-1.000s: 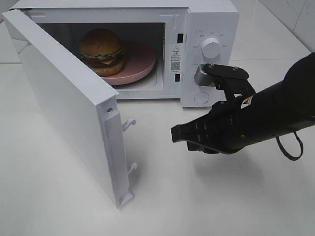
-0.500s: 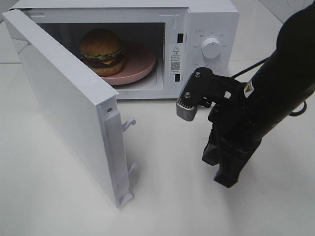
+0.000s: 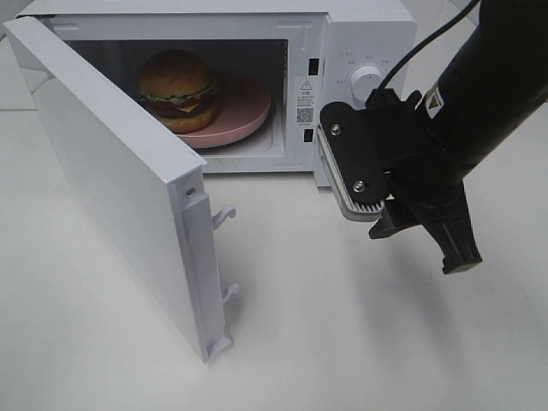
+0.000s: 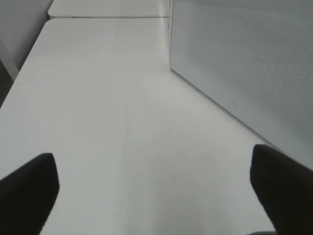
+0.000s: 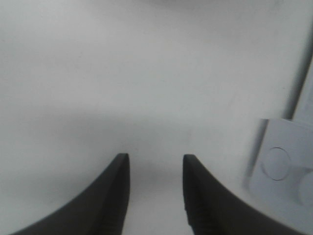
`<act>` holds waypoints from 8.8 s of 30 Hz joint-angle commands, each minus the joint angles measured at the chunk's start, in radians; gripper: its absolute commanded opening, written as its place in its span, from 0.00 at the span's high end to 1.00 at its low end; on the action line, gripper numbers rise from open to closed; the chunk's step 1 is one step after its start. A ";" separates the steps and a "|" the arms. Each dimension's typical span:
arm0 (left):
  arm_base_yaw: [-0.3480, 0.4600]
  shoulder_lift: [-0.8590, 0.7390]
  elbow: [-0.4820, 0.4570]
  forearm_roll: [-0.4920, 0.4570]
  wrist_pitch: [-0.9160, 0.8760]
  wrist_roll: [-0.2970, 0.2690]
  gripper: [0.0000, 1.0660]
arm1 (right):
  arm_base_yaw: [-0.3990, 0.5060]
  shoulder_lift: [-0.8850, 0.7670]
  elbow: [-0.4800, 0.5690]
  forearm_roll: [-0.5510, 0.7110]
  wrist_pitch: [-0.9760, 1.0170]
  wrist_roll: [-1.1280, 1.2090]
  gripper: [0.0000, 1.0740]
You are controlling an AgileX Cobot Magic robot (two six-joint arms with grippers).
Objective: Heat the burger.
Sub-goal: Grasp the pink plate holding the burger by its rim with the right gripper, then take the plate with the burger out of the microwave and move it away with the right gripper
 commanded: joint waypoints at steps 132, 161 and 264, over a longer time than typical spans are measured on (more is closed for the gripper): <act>0.000 -0.006 0.004 -0.002 -0.012 -0.004 0.06 | 0.058 0.800 -0.936 0.033 -0.198 -0.125 1.00; 0.000 -0.006 0.004 -0.003 -0.012 -0.004 0.06 | 0.031 0.569 -0.629 0.257 -0.272 -0.544 1.00; 0.000 -0.006 0.004 -0.003 -0.012 -0.004 0.06 | 0.031 -0.680 0.575 0.011 -0.290 -0.102 1.00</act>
